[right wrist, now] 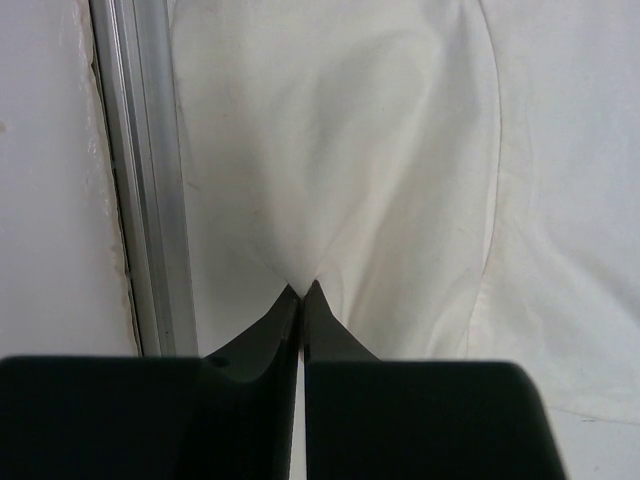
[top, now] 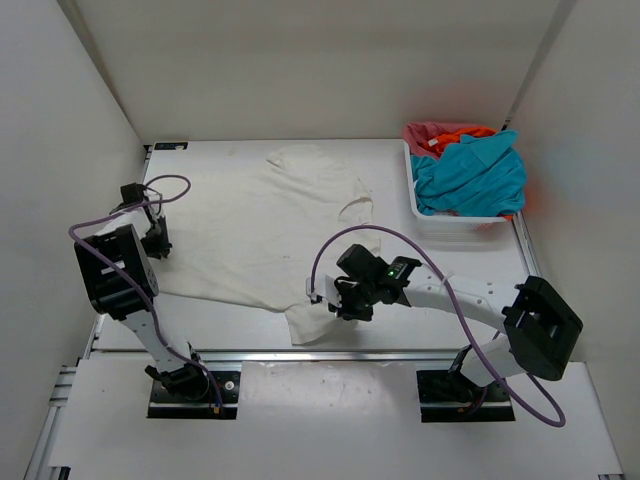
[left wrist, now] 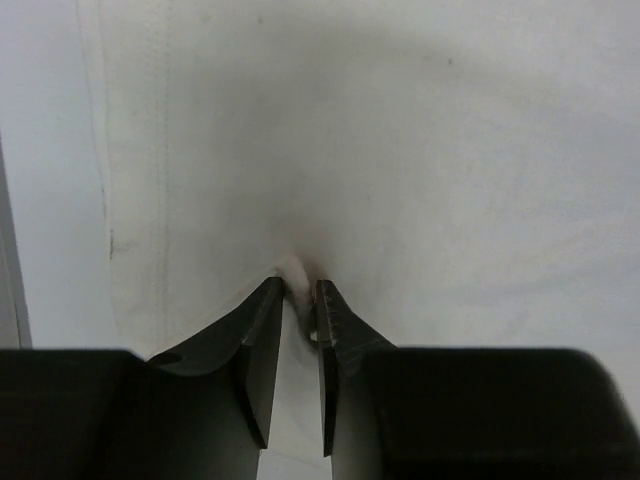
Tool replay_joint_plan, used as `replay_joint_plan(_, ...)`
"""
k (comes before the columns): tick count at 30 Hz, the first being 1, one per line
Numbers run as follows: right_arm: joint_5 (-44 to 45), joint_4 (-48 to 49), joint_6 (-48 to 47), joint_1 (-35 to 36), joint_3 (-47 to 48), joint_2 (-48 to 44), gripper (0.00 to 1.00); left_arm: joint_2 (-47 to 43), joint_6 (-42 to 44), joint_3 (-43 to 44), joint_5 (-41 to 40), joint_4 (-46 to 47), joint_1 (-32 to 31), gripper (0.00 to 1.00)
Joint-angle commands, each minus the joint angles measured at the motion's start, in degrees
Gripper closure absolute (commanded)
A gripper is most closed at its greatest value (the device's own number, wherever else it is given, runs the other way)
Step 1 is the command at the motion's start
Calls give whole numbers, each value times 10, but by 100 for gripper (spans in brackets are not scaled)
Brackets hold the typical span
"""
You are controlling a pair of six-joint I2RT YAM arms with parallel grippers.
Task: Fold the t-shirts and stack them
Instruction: Grap the side of the flattened tshirt closest away from the robot with both arms
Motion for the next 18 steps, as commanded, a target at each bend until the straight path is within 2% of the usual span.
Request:
replay_joint_plan(1, -11, -14, 8, -4, 25, 4, 100, 10, 8, 16, 13, -9, -1, 70)
replay_joint_plan(5, -11, -13, 23, -8, 26, 2, 100, 3, 8, 11, 5, -14, 1, 91)
replay_joint_plan(8, -11, -20, 34, -17, 34, -3, 100, -20, 10, 6, -15, -12, 2, 100)
replay_joint_plan(18, -20, -59, 34, -69, 75, -28, 100, -90, 39, -5, -87, -53, 10, 100)
